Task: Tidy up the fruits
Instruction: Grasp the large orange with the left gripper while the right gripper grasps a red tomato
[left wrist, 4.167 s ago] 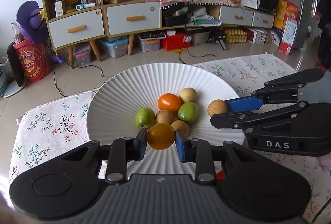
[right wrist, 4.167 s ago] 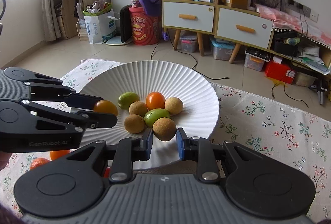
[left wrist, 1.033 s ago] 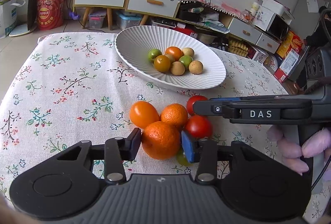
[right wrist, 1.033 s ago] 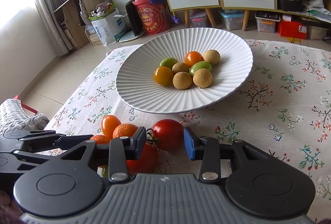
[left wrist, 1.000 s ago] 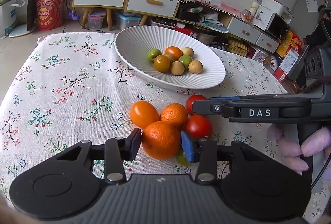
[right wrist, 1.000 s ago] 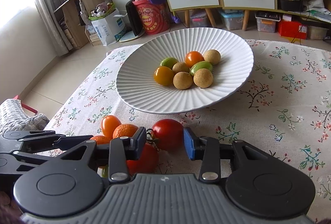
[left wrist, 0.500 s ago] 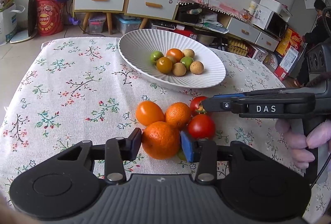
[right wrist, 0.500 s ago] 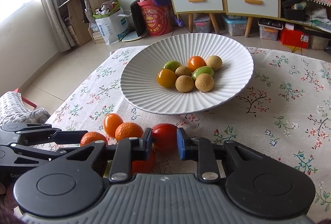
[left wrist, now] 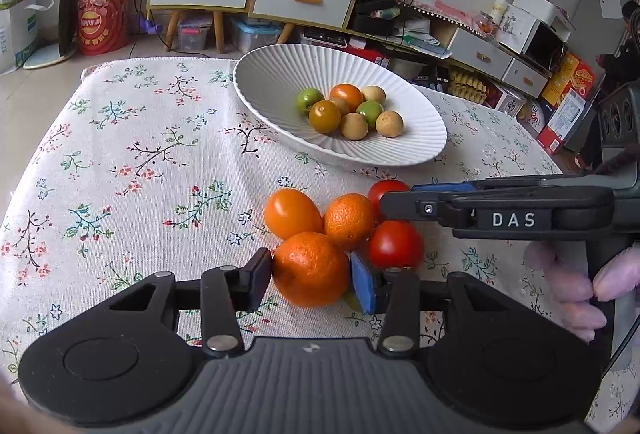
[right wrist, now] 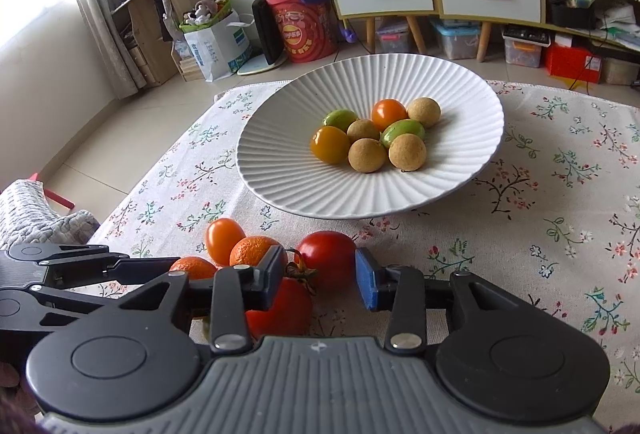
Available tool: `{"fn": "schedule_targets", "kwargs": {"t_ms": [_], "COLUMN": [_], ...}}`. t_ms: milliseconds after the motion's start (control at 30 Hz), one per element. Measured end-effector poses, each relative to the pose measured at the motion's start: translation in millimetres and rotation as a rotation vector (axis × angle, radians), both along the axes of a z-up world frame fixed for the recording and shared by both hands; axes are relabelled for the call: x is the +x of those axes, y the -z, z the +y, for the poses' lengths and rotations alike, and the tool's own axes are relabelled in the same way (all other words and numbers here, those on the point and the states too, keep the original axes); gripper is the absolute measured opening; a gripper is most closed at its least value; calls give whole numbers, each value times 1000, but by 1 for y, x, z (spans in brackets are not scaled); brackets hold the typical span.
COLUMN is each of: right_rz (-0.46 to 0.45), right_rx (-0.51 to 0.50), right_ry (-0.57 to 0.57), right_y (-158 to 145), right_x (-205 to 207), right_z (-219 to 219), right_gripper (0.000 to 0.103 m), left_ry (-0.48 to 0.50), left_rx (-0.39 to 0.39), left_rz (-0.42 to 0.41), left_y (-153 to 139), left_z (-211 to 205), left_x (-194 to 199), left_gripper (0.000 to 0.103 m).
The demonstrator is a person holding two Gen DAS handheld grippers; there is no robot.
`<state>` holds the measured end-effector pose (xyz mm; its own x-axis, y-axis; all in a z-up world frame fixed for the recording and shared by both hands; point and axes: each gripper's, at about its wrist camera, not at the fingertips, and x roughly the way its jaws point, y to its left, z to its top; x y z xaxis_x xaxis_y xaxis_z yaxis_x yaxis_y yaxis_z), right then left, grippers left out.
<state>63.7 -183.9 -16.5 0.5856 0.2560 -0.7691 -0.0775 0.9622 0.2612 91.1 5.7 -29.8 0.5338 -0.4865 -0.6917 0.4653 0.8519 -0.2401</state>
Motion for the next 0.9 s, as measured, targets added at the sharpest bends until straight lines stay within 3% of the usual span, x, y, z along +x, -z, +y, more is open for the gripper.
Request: {"fn": "schedule_targets", "kwargs": {"t_ms": [300, 900], "right_rz": [6, -20], "right_rx": [-9, -39], "right_ry": [9, -53], "right_y": [3, -17], "right_x": [3, -10], "right_z": [0, 9], "right_gripper": [35, 34], "left_ry": [16, 19], "left_rx": [-3, 24], "left_rz": [20, -41], "left_y": [-1, -11], "left_z": [4, 13], "left_x": [0, -8], "left_gripper": [44, 40]}}
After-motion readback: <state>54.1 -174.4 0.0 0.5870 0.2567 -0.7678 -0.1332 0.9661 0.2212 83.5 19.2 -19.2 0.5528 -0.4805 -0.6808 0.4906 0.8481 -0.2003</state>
